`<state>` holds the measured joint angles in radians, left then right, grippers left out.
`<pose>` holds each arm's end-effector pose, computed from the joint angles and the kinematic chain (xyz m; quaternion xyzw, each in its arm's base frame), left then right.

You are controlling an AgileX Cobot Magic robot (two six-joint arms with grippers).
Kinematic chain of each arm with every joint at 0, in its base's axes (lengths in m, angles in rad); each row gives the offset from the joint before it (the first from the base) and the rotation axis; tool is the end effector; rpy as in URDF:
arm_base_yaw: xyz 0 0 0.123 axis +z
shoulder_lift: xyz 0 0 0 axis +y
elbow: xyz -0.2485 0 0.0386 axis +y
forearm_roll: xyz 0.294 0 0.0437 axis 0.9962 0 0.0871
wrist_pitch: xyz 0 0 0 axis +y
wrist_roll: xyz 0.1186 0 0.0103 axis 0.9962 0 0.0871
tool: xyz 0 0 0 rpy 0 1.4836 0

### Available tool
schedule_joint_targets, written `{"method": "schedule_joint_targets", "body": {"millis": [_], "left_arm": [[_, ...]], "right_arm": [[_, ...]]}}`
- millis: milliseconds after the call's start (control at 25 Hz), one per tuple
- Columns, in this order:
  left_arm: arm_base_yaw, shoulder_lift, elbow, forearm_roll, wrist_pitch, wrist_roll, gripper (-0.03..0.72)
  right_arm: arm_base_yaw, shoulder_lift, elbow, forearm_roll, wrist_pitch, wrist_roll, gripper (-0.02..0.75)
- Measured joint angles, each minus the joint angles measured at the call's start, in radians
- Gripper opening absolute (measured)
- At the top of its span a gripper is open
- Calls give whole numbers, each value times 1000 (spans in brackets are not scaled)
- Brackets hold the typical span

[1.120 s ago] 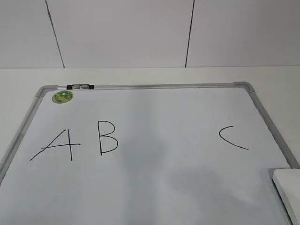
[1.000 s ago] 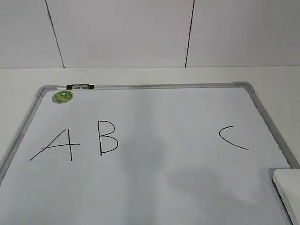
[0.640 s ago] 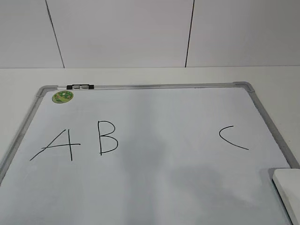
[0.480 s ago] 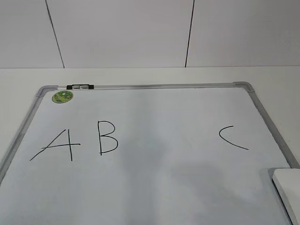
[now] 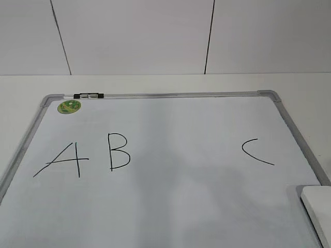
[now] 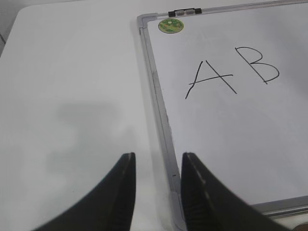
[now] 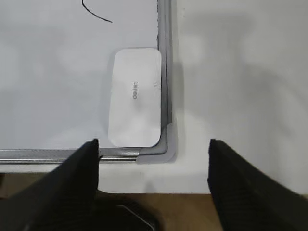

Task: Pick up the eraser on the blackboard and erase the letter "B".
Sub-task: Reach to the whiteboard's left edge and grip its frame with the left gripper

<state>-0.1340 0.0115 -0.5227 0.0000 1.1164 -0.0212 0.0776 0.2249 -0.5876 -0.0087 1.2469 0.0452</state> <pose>0.0896 -0.0121 0.2874 0.0487 0.8632 -0.0389 0.5009 0.1086 0.0075 0.2760 -0.0147 0.9260 0.0188 0.3769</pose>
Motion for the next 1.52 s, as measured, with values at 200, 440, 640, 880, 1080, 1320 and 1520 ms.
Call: {"method": "schedule_joint_targets", "body": {"millis": [200,440,640,880,1080,1320,1520], "left_arm": [[0,0,0,-47,-2,0,241],[0,8,0,-62,-2,0,241],[0,146,-45,-92,53,-16,241],[0,476,-165,-99,119,-26,241],[0,754,-261,-99,124,-28,241],[0,1052,-357,-84,104,-28,241],[0,1216,-432,-43,61,-28,241]], "right_arm": [[0,111,-22,9,12,56,568],[0,233,-22,40,12,73,569],[0,337,-22,122,12,73,569],[0,397,-22,167,10,75,569],[0,414,-22,168,7,75,569],[0,414,-22,171,6,75,569],[0,414,-22,180,6,75,569]]}}
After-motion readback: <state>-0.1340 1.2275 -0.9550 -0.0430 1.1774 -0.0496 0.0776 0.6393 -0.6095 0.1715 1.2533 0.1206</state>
